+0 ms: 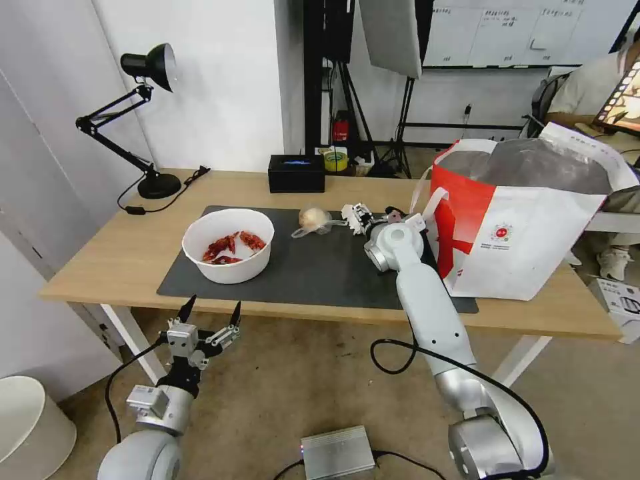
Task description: Pick up the trash from the table and place it into the takeout bag.
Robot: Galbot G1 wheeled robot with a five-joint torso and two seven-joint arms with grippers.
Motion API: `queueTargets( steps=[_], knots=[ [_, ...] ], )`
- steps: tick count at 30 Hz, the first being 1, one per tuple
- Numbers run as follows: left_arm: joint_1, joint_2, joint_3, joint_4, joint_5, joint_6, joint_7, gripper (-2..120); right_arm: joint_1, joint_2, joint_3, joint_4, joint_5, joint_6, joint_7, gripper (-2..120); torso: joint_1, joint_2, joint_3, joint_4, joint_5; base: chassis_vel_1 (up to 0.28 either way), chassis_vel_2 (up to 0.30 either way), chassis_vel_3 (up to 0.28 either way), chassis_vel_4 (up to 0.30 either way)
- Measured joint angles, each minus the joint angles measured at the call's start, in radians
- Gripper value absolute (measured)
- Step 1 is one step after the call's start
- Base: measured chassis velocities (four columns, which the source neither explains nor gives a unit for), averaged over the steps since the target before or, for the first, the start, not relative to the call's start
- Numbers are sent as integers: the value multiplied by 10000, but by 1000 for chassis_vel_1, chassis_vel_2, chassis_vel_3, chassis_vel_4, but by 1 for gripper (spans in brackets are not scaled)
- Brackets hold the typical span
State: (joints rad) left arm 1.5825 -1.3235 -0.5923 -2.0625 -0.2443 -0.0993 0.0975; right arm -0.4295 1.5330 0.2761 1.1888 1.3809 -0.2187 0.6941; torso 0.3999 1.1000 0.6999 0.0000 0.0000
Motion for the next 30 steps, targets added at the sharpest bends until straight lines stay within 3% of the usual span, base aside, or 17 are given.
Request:
queueTargets(
  steps=[5, 30],
  knots=[
    [-1, -18, 22, 6, 21, -3, 1, 100, 119, 105, 92, -258, -58, 4, -36, 95, 0, 1, -1, -1, -1, 0, 0, 0, 0],
    [219, -196, 3, -120, 131, -196, 18, 100, -90, 48, -114, -88, -364, 81, -150, 3, 1, 0, 1, 1, 1, 0, 0, 0, 0]
  ],
)
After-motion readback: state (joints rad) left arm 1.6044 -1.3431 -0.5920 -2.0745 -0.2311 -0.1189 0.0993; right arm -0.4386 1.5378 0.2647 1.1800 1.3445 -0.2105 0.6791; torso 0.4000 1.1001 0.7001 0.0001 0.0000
